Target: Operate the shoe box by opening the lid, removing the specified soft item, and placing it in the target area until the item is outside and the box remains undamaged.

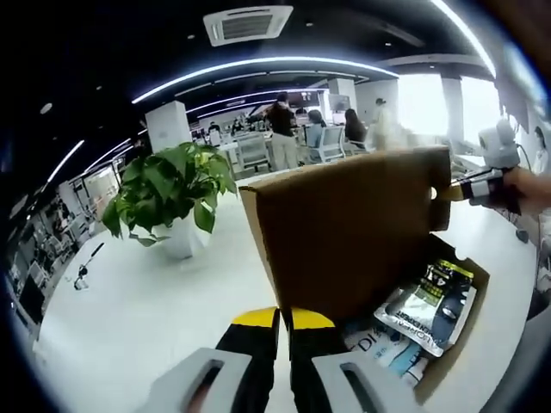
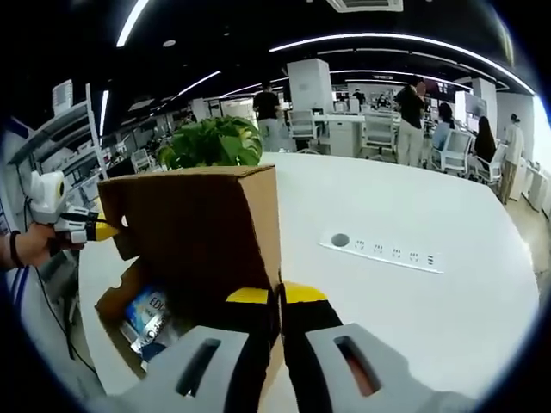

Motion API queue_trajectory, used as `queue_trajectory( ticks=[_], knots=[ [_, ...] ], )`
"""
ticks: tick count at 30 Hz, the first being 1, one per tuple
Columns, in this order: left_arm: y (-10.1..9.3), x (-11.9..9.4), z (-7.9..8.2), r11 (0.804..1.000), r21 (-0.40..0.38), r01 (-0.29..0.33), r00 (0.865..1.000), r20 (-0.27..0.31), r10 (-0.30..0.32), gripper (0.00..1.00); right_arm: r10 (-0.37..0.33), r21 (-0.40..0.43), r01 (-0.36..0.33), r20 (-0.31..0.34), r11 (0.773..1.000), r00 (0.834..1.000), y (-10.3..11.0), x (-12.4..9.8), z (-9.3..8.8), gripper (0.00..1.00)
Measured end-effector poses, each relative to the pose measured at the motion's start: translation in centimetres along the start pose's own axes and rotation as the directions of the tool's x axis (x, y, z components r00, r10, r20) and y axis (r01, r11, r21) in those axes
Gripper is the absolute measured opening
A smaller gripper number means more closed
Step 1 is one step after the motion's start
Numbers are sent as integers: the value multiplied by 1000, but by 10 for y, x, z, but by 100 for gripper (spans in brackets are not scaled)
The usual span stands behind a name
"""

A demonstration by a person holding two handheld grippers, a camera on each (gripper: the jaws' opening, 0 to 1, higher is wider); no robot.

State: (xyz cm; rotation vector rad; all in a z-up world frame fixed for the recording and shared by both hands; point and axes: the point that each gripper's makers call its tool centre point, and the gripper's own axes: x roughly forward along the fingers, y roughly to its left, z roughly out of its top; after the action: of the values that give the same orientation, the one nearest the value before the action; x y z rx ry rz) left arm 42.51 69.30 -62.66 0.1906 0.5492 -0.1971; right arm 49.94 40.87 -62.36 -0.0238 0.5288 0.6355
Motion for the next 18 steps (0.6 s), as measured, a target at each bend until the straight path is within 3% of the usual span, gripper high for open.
queue_trajectory(
  ticks=[13, 18],
  knots=[
    [2, 18, -12, 1000, -11, 15, 999, -35, -15, 3, -4, 15, 5, -34, 1000, 999, -1, 8, -9, 0],
    [1, 22, -17, 1000, -14, 18, 999, -51, -18, 3, -4, 3, 5, -74, 1000, 997, 0, 13, -23, 0]
  ],
)
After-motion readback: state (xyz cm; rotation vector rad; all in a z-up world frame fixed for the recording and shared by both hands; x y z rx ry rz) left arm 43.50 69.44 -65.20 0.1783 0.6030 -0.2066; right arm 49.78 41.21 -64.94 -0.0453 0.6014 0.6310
